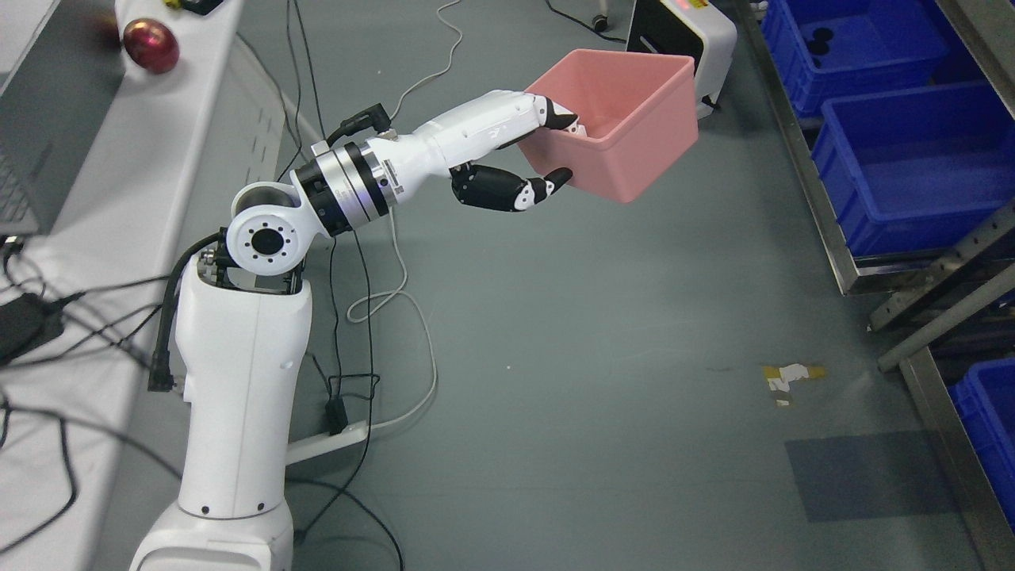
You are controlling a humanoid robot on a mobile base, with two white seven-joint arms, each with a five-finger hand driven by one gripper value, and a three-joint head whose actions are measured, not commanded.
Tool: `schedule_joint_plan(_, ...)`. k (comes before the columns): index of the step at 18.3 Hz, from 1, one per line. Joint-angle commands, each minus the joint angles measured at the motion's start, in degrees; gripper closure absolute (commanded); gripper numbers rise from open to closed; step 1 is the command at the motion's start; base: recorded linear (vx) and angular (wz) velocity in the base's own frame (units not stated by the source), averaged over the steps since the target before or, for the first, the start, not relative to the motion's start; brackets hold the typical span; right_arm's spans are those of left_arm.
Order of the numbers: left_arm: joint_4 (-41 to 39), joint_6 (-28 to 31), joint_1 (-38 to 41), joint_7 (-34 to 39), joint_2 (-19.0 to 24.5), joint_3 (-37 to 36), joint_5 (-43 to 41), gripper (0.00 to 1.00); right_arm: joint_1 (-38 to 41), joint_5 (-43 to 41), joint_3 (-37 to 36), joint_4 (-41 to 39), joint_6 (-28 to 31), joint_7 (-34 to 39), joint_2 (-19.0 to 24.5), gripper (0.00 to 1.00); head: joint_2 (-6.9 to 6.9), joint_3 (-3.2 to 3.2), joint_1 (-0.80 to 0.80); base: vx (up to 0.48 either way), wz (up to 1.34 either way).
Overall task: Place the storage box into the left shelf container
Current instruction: 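Carry the pink box with the left hand while turning to the shelf, then lower the pink box into the blue bin on the shelf, release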
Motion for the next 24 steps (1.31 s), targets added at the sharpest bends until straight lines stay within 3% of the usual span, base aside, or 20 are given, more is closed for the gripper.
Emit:
schedule_joint_plan(1,-0.17,-0.25,0.71,-0.05,0.84,-0.45,-0.02,0.98,-0.33,-0.09,-0.17,-0.99,-0.04,0.04,-1.00,0.00,0.00,0.00,0.00,0.575,-0.33)
schedule_joint_plan(6,-0.08,-0.25,3.43,-0.05,0.84,-1.59,-0.02,0.98,-0.33,-0.09,-0.17,-0.99,-0.04,-0.04,-1.00,0.00,0.00,0.00,0.00,0.411,-0.98)
schedule_joint_plan(13,0.44,-1.48,15.21,-0.76,0.84,-12.84,-1.16,0.97,-0.33,-0.09,-0.17,-0.99,-0.04,0.04,-1.00,0.00,0.00,0.00,0.00,0.337,-1.54)
schedule_joint_plan(18,1.24,-5.96,15.31,1.70,0.84,-11.53,-5.38,0.97,-0.33,-0.09,-0.17,-0.99,-0.04,-0.05,-1.00,0.00,0.00,0.00,0.00,0.252,-1.11)
schedule_joint_plan(24,1.50,-7.55,13.38,2.05,0.84,1.55,-15.47,0.97,-0.33,-0.09,-0.17,-0.99,-0.04,-0.04,-1.00,0.00,-0.02,0.00,0.00,0.177,-0.68)
